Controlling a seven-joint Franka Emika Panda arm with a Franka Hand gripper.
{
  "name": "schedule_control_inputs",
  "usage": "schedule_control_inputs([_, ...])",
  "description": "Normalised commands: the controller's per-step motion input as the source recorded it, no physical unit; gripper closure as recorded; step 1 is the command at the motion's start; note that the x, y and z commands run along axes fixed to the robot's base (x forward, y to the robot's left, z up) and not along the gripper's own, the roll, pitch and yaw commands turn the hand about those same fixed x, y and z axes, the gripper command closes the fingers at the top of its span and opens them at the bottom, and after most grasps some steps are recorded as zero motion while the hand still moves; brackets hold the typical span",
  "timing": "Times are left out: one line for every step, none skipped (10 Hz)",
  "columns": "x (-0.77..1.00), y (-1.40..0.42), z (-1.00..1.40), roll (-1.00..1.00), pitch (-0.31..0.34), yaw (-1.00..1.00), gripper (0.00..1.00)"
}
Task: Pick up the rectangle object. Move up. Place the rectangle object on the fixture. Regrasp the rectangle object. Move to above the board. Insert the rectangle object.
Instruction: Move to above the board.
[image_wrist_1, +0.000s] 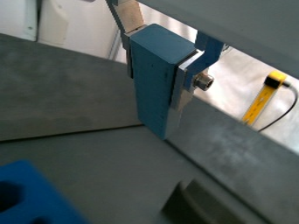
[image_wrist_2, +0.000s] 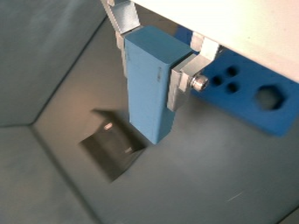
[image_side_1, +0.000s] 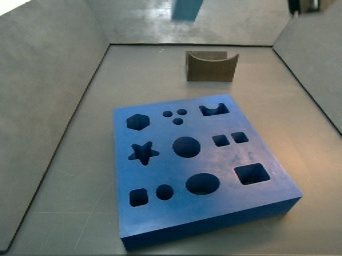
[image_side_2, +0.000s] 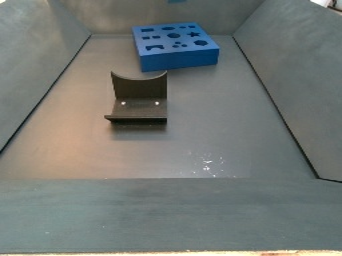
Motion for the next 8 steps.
schedule_control_inputs([-0.36, -0.69, -0.28, -1.0, -0.131, -0.1, 1.0])
schedule_control_inputs([-0.24, -0.4, -0.16, -1.0, -0.128, -0.1, 1.0])
schedule_control_inputs([-0.16, -0.21, -0.08, -1.0, -0.123, -0.09, 1.0])
schedule_control_inputs([-0.13, -0.08, -0.03, -1.0, -0.126, -0.1, 1.0])
schedule_control_inputs([-0.1, -0.01, -0.01, -1.0, -0.128, -0.1, 1.0])
schedule_control_inputs([-0.08, 0.02, 0.0, -1.0, -0.124, -0.1, 1.0])
schedule_control_inputs([-0.06, 0.03, 0.0, -1.0, -0.124, -0.1, 1.0])
schedule_control_inputs([-0.06, 0.03, 0.0, -1.0, -0.12, -0.09, 1.0])
